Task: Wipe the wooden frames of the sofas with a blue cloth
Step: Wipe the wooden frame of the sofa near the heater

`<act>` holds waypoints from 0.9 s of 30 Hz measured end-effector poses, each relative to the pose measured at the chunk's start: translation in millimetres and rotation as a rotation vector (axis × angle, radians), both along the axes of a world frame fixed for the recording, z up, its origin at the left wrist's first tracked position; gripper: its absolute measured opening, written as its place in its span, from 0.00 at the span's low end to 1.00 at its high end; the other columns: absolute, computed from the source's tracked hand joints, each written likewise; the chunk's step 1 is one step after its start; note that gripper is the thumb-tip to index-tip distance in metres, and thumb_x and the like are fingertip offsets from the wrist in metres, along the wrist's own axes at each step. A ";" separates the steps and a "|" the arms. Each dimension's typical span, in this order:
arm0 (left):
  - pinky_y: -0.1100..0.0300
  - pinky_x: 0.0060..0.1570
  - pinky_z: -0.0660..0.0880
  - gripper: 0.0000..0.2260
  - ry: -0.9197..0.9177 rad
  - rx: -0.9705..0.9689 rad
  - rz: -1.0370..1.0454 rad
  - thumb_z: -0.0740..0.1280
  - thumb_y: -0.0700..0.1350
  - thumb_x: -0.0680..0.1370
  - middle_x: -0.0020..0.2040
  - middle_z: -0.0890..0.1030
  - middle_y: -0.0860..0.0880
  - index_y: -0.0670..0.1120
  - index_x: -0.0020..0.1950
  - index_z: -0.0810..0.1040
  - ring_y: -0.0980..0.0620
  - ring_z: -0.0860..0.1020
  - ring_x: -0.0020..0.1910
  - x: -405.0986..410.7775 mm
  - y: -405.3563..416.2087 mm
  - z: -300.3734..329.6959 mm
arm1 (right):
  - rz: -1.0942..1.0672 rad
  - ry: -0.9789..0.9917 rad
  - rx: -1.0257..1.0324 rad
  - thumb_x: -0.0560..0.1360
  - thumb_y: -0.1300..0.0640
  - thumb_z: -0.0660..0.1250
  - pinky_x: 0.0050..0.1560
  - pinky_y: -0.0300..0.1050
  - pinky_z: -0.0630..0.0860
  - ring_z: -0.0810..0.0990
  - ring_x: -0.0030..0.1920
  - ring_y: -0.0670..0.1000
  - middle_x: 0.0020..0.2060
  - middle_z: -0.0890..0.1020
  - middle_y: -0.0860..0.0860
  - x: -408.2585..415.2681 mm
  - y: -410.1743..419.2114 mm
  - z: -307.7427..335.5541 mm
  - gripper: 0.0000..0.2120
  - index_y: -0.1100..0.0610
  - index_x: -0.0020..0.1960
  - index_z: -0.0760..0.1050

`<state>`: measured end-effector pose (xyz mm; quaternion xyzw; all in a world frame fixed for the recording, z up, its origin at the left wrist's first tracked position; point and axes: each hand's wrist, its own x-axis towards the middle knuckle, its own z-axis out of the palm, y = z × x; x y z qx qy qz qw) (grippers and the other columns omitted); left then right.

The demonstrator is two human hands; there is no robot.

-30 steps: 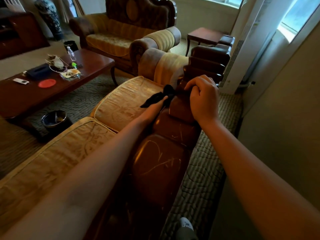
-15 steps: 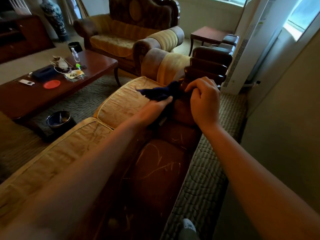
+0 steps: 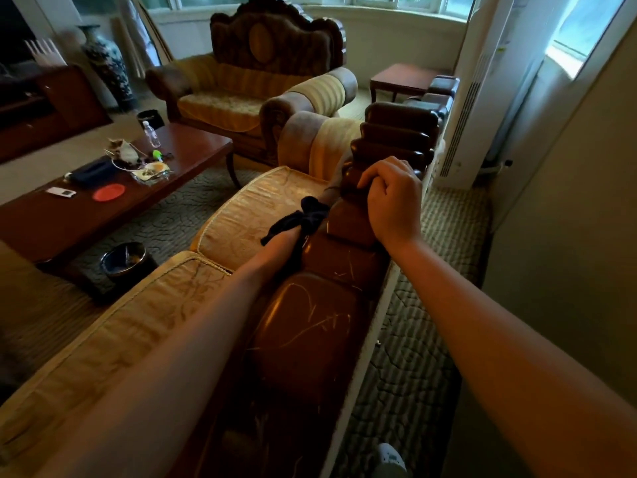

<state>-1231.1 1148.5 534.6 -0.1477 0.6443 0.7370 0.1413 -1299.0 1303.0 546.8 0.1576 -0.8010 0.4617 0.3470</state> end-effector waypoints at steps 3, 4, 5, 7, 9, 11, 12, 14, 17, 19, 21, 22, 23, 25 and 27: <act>0.60 0.33 0.76 0.11 -0.041 0.020 -0.003 0.58 0.48 0.82 0.28 0.80 0.50 0.47 0.46 0.77 0.53 0.78 0.28 15.0 -2.7 6.4 | 0.004 -0.019 0.007 0.73 0.68 0.56 0.46 0.26 0.65 0.76 0.43 0.50 0.36 0.80 0.53 1.0 -0.6 0.3 0.15 0.60 0.34 0.77; 0.62 0.31 0.76 0.11 -0.048 -0.013 0.002 0.58 0.49 0.82 0.29 0.80 0.50 0.46 0.47 0.77 0.54 0.79 0.28 20.1 -3.8 11.0 | 0.004 -0.030 0.013 0.73 0.68 0.56 0.46 0.26 0.65 0.76 0.43 0.50 0.36 0.80 0.53 1.5 -0.2 0.2 0.15 0.60 0.34 0.77; 0.62 0.33 0.78 0.11 -0.044 -0.078 0.005 0.60 0.50 0.81 0.33 0.82 0.49 0.44 0.50 0.77 0.54 0.80 0.31 23.6 -4.5 14.9 | 0.004 -0.037 0.025 0.74 0.68 0.56 0.45 0.27 0.64 0.76 0.44 0.50 0.36 0.79 0.53 1.4 0.3 -0.1 0.15 0.60 0.34 0.78; 0.56 0.51 0.78 0.15 0.064 -0.385 -0.055 0.65 0.51 0.79 0.50 0.82 0.49 0.44 0.60 0.76 0.52 0.81 0.48 26.2 -4.6 19.3 | 0.013 -0.038 0.072 0.74 0.67 0.56 0.45 0.27 0.64 0.75 0.44 0.50 0.37 0.79 0.53 1.9 1.6 -0.4 0.14 0.60 0.36 0.78; 0.61 0.59 0.69 0.17 0.314 -0.812 -0.188 0.66 0.47 0.78 0.57 0.76 0.52 0.45 0.66 0.73 0.54 0.74 0.57 32.5 2.6 26.9 | 0.071 -0.056 0.112 0.73 0.67 0.57 0.46 0.27 0.64 0.75 0.46 0.50 0.38 0.80 0.53 3.6 2.7 2.0 0.13 0.60 0.37 0.79; 0.68 0.56 0.63 0.16 0.582 -1.042 -0.273 0.66 0.39 0.77 0.60 0.76 0.46 0.42 0.66 0.74 0.50 0.73 0.60 37.3 10.0 28.8 | 0.171 -0.132 0.053 0.73 0.69 0.58 0.47 0.25 0.65 0.75 0.45 0.47 0.40 0.80 0.52 9.0 6.8 8.7 0.13 0.59 0.39 0.79; 0.68 0.60 0.62 0.18 0.696 -1.102 -0.311 0.66 0.36 0.76 0.65 0.74 0.43 0.41 0.66 0.74 0.46 0.70 0.66 38.4 11.5 27.9 | 0.213 -0.181 -0.017 0.73 0.70 0.58 0.47 0.24 0.66 0.75 0.44 0.44 0.41 0.80 0.51 15.5 9.4 11.8 0.14 0.58 0.40 0.79; 0.61 0.71 0.53 0.20 0.830 -1.184 -0.396 0.67 0.37 0.76 0.74 0.64 0.45 0.44 0.68 0.73 0.47 0.58 0.75 39.7 13.3 24.4 | 0.259 -0.249 -0.135 0.74 0.70 0.58 0.48 0.26 0.69 0.77 0.43 0.39 0.43 0.81 0.50 33.1 16.1 11.8 0.15 0.56 0.42 0.79; 0.60 0.73 0.51 0.19 1.042 -1.193 -0.586 0.69 0.37 0.74 0.72 0.68 0.49 0.47 0.64 0.78 0.51 0.56 0.75 34.5 18.6 23.3 | 0.308 -0.307 -0.181 0.76 0.68 0.59 0.49 0.30 0.73 0.78 0.46 0.39 0.44 0.81 0.47 62.0 28.9 1.1 0.13 0.56 0.46 0.80; 0.62 0.70 0.55 0.16 1.162 -1.164 -0.658 0.69 0.34 0.72 0.65 0.76 0.48 0.45 0.58 0.81 0.52 0.61 0.72 27.1 28.7 30.1 | 0.265 -0.280 -0.187 0.76 0.67 0.60 0.49 0.32 0.75 0.79 0.48 0.42 0.45 0.80 0.48 72.7 38.1 -9.3 0.12 0.54 0.47 0.79; 0.62 0.68 0.59 0.14 1.205 -1.157 -0.721 0.69 0.34 0.72 0.61 0.79 0.47 0.45 0.56 0.82 0.49 0.67 0.69 18.2 43.5 37.8 | 0.189 -0.259 -0.210 0.77 0.67 0.60 0.49 0.34 0.76 0.79 0.48 0.45 0.46 0.80 0.51 76.6 46.9 -19.4 0.12 0.53 0.49 0.78; 0.63 0.67 0.59 0.14 1.190 -1.156 -0.744 0.69 0.34 0.72 0.61 0.79 0.47 0.45 0.56 0.82 0.48 0.68 0.68 14.9 50.6 42.2 | 0.161 -0.265 -0.226 0.77 0.66 0.60 0.50 0.36 0.77 0.79 0.49 0.46 0.47 0.80 0.52 78.6 50.3 -24.0 0.11 0.53 0.50 0.77; 0.67 0.66 0.58 0.15 1.162 -1.144 -0.762 0.68 0.33 0.72 0.61 0.78 0.46 0.44 0.57 0.82 0.48 0.68 0.68 11.3 55.7 44.3 | 0.138 -0.278 -0.244 0.78 0.64 0.60 0.51 0.40 0.78 0.79 0.50 0.47 0.48 0.80 0.52 80.7 53.1 -27.5 0.10 0.54 0.52 0.77; 0.77 0.64 0.56 0.19 1.083 -1.067 -0.763 0.66 0.30 0.72 0.65 0.75 0.44 0.42 0.61 0.79 0.50 0.67 0.68 6.4 56.3 45.8 | 0.114 -0.281 -0.252 0.79 0.58 0.59 0.55 0.45 0.78 0.79 0.53 0.47 0.52 0.80 0.52 84.9 55.1 -29.5 0.10 0.56 0.57 0.76; 0.77 0.64 0.59 0.24 1.027 -0.949 -0.693 0.66 0.30 0.71 0.67 0.71 0.43 0.41 0.67 0.73 0.53 0.66 0.68 7.0 42.6 43.8 | 0.166 -0.304 -0.208 0.77 0.48 0.59 0.57 0.41 0.76 0.76 0.56 0.43 0.57 0.77 0.49 91.4 46.4 -24.4 0.16 0.53 0.63 0.73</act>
